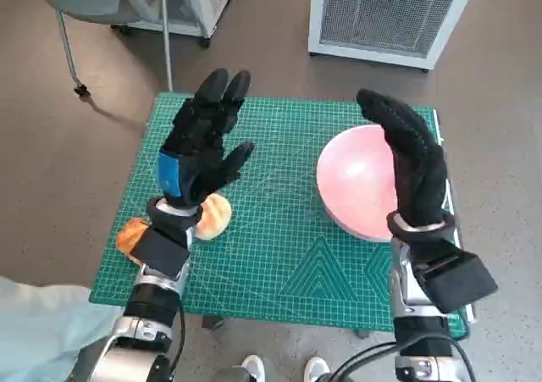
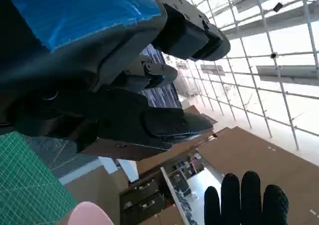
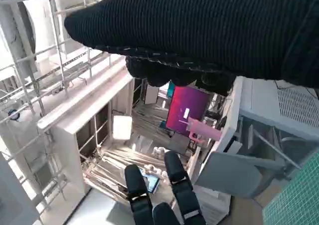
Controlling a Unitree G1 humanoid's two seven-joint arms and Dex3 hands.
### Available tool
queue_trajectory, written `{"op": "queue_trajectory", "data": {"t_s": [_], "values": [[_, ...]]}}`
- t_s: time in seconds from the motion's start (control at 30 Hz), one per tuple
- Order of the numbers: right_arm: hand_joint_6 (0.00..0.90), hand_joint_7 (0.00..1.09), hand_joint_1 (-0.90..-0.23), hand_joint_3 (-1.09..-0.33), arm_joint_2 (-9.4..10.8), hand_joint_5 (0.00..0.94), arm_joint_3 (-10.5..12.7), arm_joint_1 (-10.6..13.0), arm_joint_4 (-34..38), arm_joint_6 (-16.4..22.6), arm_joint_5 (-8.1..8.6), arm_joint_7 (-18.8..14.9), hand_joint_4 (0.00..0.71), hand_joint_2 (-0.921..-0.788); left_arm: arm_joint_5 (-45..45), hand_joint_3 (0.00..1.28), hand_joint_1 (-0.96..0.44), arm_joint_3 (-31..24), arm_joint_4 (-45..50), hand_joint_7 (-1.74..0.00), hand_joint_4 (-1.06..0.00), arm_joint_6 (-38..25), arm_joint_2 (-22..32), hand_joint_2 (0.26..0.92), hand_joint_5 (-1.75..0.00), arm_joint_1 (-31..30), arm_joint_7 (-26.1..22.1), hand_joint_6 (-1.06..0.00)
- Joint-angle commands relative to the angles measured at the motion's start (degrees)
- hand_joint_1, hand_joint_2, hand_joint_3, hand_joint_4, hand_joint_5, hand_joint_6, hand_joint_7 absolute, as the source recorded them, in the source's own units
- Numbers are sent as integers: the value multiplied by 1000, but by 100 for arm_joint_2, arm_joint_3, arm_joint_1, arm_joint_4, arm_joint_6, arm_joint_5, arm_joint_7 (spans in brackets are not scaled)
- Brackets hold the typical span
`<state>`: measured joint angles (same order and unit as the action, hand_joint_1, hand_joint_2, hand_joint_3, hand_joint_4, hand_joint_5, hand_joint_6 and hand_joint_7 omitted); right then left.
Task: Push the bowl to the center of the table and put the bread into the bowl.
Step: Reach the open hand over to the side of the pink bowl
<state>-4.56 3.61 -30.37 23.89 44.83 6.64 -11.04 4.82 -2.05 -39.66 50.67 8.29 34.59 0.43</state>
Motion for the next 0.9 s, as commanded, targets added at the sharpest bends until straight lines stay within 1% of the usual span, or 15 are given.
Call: {"op": "queue_trajectory", "data": {"t_s": [0.03,0.33,0.47,0.57,0.67,0.73,0.8,0.87,0.9], "values": [[17,677,-522,-793,-46,6,10,25,40,-73,8,-53,306,-921,70,258,-301,10,75,-19,-362,-41,-22,921,0,69,48,-459],[17,678,-524,-793,-44,6,13,25,23,-73,34,-67,306,-921,22,258,-304,26,68,-18,-360,-35,-19,921,0,82,-4,-459],[16,678,-522,-792,-54,5,27,20,33,-77,83,-95,306,-921,-11,257,-305,29,48,-18,-358,-39,-20,921,0,90,-37,-459],[15,679,-519,-793,-80,5,63,20,44,-75,120,-115,305,-921,-22,257,-307,33,55,-18,-357,-40,-24,921,0,82,-50,-459],[8,688,-517,-798,-159,3,161,29,59,-57,162,-116,302,-921,-43,256,-310,33,37,-18,-358,-24,-19,921,0,80,-77,-459],[4,695,-517,-801,-201,2,245,44,62,-30,141,-50,300,-921,-50,256,-312,32,31,-17,-358,-20,-19,921,-1,77,-93,-459],[1,699,-515,-804,-226,1,350,58,76,3,63,90,295,-921,-50,256,-313,31,33,-17,-358,-18,-20,921,-1,70,-104,-459],[0,698,-513,-805,-265,0,489,65,138,60,-78,298,293,-921,-42,256,-312,33,36,-17,-358,-17,-21,921,-1,59,-104,-459],[0,697,-511,-805,-300,1,583,58,220,99,-190,455,293,-921,-44,256,-311,32,34,-17,-358,-19,-20,921,-1,56,-107,-459]]}}
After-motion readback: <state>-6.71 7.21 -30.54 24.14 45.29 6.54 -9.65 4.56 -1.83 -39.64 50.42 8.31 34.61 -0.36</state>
